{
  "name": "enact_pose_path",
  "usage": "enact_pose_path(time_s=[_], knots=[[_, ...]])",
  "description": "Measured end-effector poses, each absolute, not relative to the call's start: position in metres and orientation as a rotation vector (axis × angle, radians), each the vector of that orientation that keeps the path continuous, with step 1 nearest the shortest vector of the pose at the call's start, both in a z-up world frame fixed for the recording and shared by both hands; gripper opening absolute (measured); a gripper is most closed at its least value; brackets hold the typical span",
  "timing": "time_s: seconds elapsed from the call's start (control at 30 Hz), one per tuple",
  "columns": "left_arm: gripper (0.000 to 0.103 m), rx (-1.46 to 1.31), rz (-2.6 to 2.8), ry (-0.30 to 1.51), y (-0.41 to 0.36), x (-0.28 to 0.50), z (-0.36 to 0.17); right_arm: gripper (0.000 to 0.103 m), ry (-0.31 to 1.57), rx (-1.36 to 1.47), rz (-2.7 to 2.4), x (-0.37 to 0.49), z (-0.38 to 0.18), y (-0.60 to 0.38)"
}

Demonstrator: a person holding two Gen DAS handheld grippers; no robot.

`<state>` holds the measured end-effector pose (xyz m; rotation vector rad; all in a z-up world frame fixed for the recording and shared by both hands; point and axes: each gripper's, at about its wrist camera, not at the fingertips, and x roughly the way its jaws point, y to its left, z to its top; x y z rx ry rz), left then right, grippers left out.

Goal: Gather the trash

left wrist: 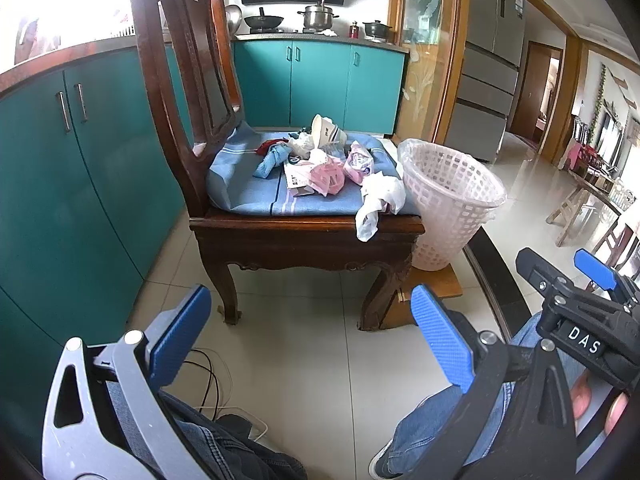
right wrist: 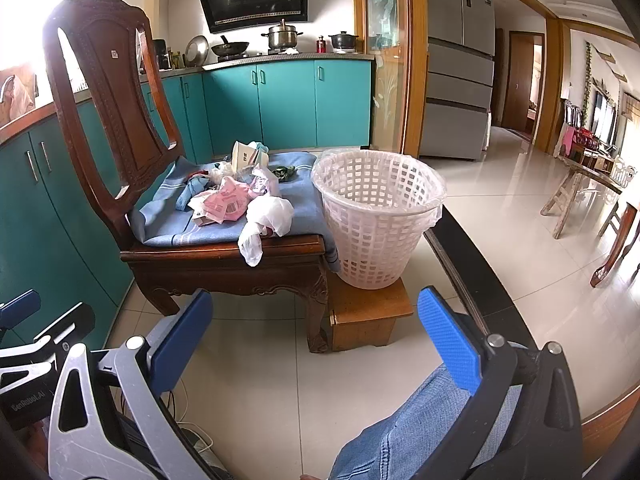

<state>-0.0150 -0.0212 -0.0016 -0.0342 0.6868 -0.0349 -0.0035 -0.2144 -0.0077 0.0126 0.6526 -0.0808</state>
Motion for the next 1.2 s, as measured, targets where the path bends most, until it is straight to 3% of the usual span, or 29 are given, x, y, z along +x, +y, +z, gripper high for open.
enact_pose_path(time_s=[0.77, 1.03, 1.2], knots=[[0.100, -0.032, -0.042, 0.710, -0.023, -0.009, -0.010, 0.100, 0.647, 0.025, -0.044, 0.002, -0.009, -0.208], [0.100, -0.022, -0.080, 0.699, -0.020, 0.006, -0.009, 0.100, 0.425, -0.029, 0.008, 0.000, 0.004, -0.203], [0.100, -0.030, -0.027, 0.612, -0.011, 0.027, -0.012, 0.100, 0.527, -0.001, 0.057, 0.049, -0.007, -0.210]])
